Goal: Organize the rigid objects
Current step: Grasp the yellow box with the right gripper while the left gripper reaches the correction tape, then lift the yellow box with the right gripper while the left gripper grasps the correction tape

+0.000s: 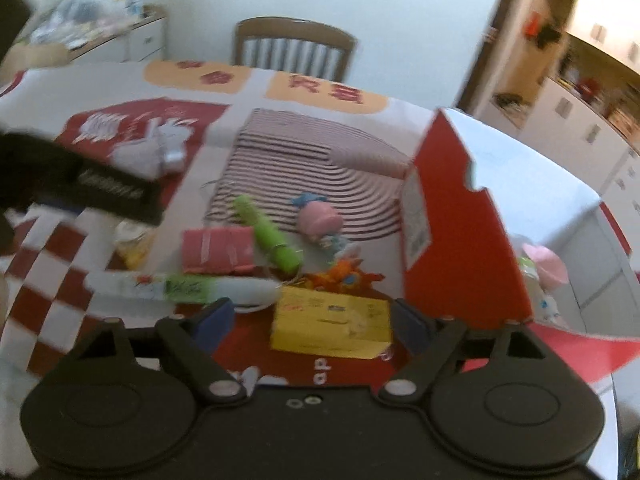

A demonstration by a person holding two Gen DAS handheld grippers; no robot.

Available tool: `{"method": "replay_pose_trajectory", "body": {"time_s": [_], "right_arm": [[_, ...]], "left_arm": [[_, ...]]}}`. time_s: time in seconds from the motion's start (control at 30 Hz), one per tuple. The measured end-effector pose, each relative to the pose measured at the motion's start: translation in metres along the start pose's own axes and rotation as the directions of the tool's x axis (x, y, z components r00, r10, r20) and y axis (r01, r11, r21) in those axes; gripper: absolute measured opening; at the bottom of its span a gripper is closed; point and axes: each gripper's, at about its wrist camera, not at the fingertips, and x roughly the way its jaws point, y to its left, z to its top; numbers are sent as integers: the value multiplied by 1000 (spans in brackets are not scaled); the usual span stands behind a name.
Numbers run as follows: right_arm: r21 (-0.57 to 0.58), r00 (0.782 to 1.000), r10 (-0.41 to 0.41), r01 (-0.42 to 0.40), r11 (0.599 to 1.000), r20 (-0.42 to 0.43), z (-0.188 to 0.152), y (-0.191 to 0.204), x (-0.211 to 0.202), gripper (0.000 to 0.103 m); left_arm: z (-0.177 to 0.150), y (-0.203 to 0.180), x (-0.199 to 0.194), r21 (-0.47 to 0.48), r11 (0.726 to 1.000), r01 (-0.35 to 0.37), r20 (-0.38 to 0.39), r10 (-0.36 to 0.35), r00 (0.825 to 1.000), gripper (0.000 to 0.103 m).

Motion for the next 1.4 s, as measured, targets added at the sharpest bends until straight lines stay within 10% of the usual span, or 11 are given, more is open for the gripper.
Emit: {"method": "replay_pose_trajectory", "body": {"time_s": [0.37,0.67,1.4], "right_arm": [[99,993,-75,84,992,-92,-9,-4,29,92],[124,996,-24,35,992,-87,-11,-5,31,79],[62,986,167,-166,984,-9,-6,-15,-21,70]], "left_arm": [[2,-4,13,30,1000,5,-4,-5,1000,80],[0,-4,13,46,999,-8,16,7,1000,57],[-12,2,-19,25,1000,14,27,-15,1000,53]]}}
